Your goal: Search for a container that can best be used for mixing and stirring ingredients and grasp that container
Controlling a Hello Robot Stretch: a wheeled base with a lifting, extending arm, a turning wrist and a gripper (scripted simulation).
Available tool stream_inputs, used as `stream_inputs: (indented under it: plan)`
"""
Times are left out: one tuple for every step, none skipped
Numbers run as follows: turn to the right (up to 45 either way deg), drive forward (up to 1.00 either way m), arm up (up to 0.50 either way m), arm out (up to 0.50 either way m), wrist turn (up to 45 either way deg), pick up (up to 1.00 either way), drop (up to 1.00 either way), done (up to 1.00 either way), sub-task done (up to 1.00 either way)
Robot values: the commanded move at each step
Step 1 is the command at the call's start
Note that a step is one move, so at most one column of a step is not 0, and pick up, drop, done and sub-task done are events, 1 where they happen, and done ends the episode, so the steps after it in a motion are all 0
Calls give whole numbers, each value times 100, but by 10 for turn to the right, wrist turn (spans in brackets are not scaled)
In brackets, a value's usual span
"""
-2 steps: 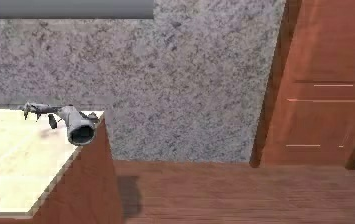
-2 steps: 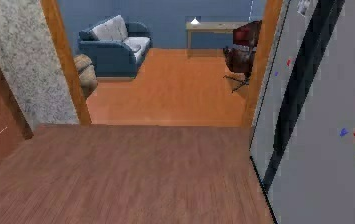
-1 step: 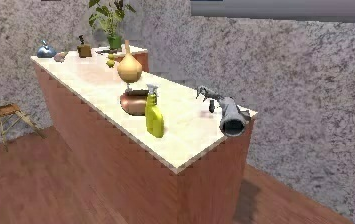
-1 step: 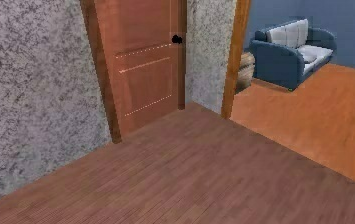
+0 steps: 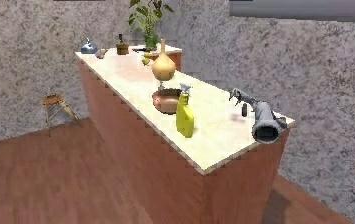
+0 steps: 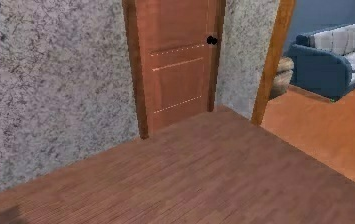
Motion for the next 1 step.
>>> stream_inputs:
  plan:
    - [0, 10, 0, 0, 0, 0, 0, 0, 0]
